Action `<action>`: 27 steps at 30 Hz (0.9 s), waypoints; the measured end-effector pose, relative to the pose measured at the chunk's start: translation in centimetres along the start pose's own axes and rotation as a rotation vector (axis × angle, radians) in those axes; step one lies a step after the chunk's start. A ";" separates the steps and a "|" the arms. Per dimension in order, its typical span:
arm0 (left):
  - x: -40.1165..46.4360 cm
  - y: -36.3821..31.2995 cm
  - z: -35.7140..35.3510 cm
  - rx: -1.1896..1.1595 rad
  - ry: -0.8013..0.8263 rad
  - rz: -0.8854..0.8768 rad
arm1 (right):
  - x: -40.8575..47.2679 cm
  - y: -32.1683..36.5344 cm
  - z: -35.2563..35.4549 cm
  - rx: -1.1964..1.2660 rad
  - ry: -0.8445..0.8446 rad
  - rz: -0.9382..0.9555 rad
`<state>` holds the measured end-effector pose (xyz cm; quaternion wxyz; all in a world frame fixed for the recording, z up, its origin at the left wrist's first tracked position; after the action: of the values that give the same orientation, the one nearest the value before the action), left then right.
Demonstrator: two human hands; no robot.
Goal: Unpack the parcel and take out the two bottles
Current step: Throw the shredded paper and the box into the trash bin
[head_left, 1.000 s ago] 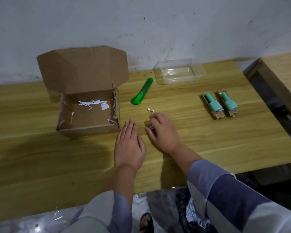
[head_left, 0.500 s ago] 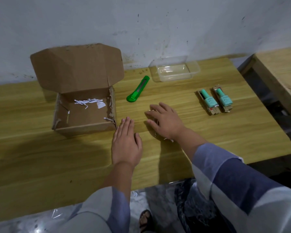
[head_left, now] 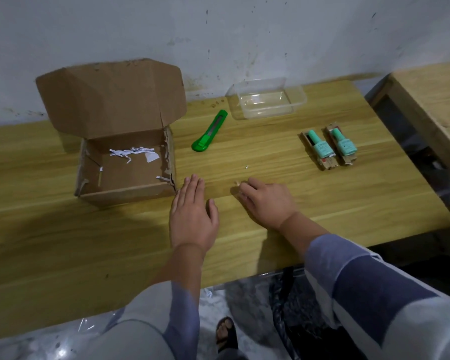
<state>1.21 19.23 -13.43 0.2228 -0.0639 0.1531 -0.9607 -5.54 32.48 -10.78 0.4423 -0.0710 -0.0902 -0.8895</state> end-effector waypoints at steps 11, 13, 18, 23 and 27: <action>-0.1 0.0 0.0 -0.027 -0.001 0.005 | -0.8 -5.6 1.7 0.484 -0.019 -0.597; -0.1 0.0 0.0 -0.024 0.002 0.005 | -0.6 -6.0 1.7 0.501 -0.011 -0.588; -0.1 0.1 0.0 -0.027 0.005 0.002 | 1.2 -6.0 0.7 0.448 0.047 -0.536; 0.0 0.2 0.1 -0.054 -0.006 0.015 | 2.7 -6.0 -0.1 0.335 0.102 -0.493; 0.1 0.3 0.2 -0.066 -0.007 0.022 | 1.9 -5.8 -0.2 0.309 0.025 -0.448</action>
<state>1.27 18.90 -13.30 0.2317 -0.0727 0.1844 -0.9524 -11.30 34.39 -11.12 0.2412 0.0297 -0.2328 -0.9417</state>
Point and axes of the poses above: each hand's wrist, its own x-axis towards the middle knuckle, its own z-axis out of the back of the hand, y = z × x, the point moved 8 cm from there along x, towards the middle knuckle, and after that the axes turned 6 degrees about z, right-handed, at the moved point
